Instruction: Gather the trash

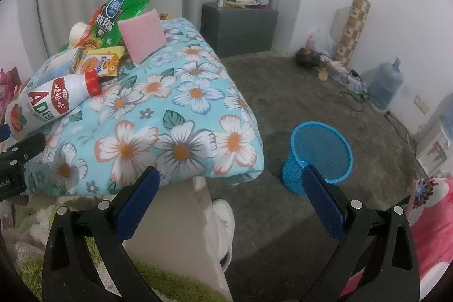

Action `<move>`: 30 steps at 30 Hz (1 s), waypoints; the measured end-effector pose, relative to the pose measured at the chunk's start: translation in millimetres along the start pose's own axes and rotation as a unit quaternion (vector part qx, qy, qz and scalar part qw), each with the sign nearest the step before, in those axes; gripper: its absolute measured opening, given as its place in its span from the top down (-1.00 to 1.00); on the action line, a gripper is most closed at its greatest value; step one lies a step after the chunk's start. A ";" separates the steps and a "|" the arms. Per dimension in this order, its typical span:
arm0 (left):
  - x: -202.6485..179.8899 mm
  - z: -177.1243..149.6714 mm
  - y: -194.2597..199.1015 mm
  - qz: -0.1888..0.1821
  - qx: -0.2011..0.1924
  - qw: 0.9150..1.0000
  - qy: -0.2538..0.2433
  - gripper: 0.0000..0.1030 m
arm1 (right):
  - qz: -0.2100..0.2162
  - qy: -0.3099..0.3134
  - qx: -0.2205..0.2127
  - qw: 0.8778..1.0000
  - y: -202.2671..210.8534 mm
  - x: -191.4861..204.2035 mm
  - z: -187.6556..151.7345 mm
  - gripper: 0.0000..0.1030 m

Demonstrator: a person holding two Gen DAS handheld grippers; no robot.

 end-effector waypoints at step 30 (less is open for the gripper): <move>6.2 -5.9 -7.4 0.000 0.003 1.000 0.000 -0.89 | 0.002 0.002 -0.001 1.000 -1.9 4.6 0.0 -0.87</move>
Point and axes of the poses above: each gripper's, at about its wrist camera, not at the fingertips, and y roughly against the way its jaws point, x to its left, z to its top, the point moved 5 cm from there along -y, roughly the way its jaws point, and after that the axes turned 2 degrees about -x, right-handed, at the moved point
